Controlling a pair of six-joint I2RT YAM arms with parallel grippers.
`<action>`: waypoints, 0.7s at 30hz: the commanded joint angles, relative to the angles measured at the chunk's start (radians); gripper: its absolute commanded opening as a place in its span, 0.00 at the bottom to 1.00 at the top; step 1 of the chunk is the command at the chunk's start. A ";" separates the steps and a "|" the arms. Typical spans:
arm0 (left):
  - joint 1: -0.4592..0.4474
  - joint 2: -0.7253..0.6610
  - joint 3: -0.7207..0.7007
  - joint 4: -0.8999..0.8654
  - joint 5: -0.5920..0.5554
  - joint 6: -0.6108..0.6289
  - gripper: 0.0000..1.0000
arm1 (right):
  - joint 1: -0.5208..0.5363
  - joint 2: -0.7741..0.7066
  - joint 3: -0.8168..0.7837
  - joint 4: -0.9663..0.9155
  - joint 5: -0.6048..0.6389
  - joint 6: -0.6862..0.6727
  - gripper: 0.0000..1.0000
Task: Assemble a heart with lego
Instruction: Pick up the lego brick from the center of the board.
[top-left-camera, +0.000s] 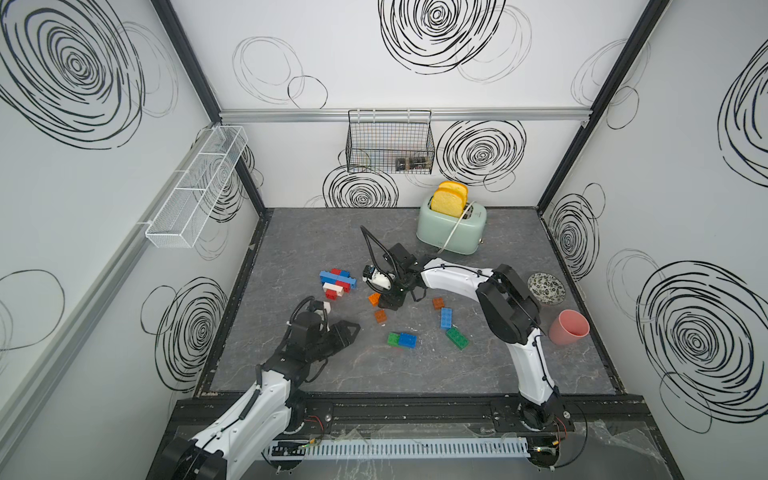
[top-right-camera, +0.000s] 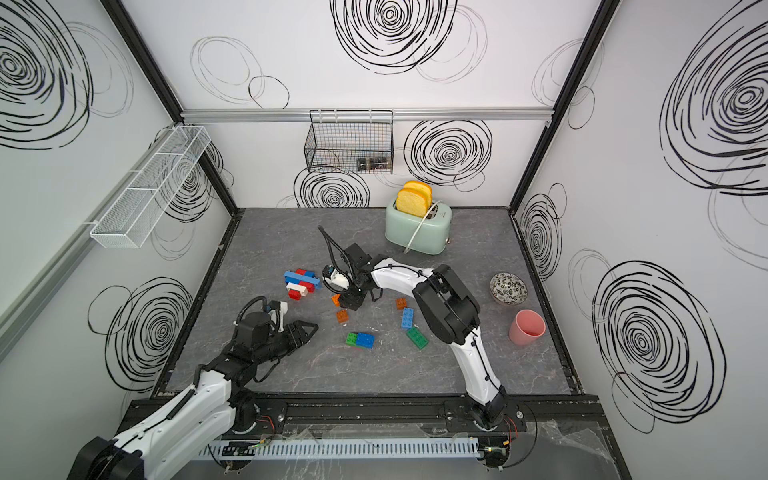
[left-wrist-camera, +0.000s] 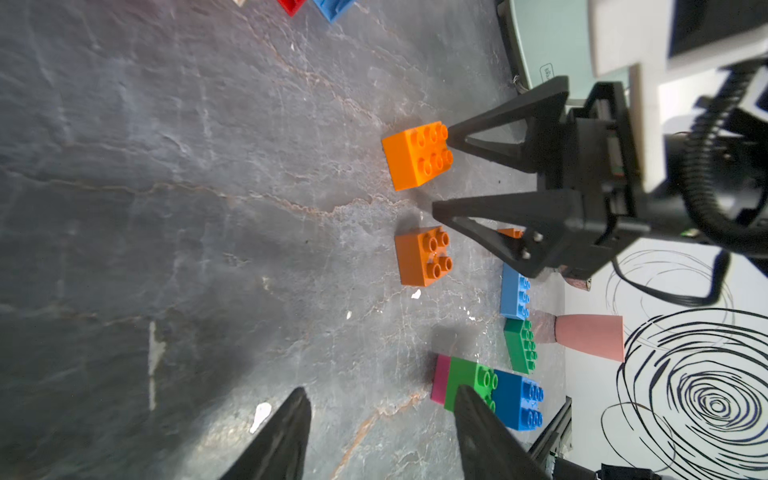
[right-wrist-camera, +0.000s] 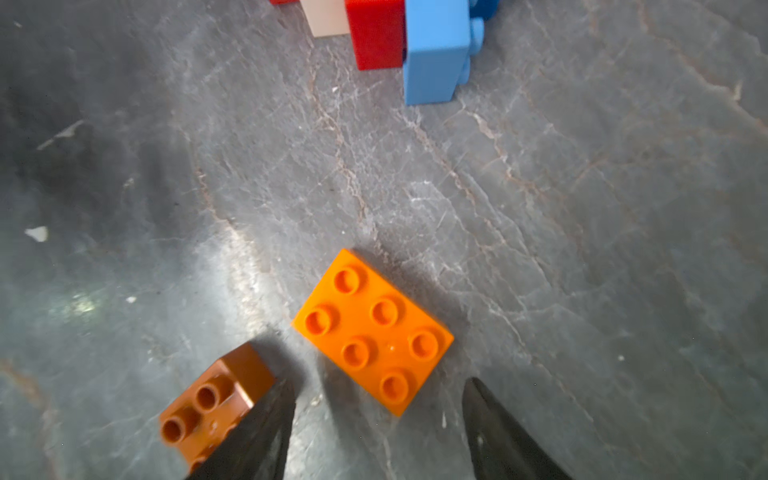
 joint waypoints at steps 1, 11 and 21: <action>0.010 0.000 0.022 0.035 0.010 0.011 0.60 | 0.007 0.057 0.045 -0.026 0.046 -0.063 0.68; 0.011 -0.001 0.022 0.031 0.008 0.011 0.60 | 0.035 0.129 0.126 -0.016 0.072 -0.081 0.67; 0.009 -0.004 0.022 0.027 0.004 0.012 0.60 | 0.051 0.188 0.223 -0.095 0.104 -0.078 0.55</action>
